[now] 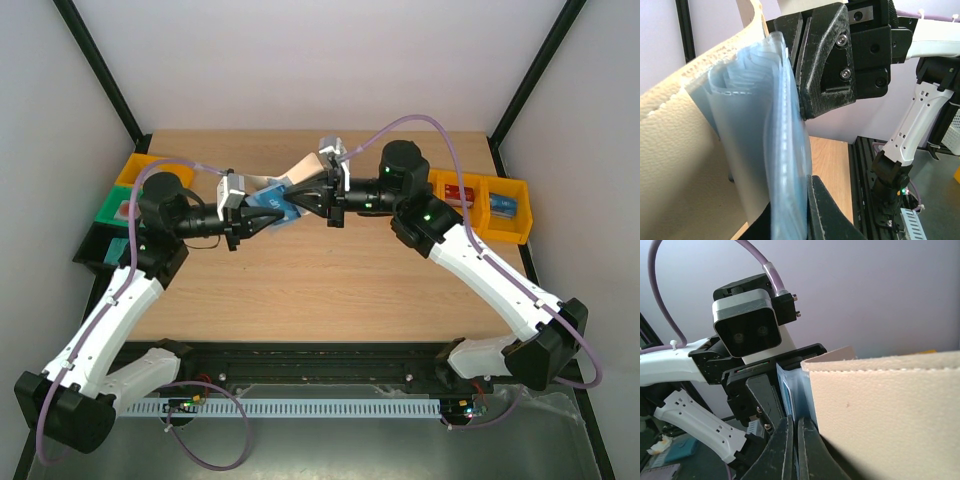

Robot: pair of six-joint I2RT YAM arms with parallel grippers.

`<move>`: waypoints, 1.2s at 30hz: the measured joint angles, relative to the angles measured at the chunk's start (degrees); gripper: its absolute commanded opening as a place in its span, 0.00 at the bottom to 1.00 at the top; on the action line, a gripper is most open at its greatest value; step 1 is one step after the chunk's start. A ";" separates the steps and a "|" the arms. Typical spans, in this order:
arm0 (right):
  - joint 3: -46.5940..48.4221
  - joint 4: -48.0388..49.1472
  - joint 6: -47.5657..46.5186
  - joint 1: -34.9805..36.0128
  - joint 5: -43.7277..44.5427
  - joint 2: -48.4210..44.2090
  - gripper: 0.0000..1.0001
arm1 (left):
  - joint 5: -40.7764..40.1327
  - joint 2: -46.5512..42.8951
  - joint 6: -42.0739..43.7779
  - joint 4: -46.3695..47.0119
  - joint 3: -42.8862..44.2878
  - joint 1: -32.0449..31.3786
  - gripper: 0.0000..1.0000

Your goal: Take the credit cards out of the card holder

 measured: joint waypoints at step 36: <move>-0.79 6.45 7.91 -3.93 -4.92 -0.28 0.12 | 1.03 -0.04 -3.43 1.99 -0.44 1.14 0.02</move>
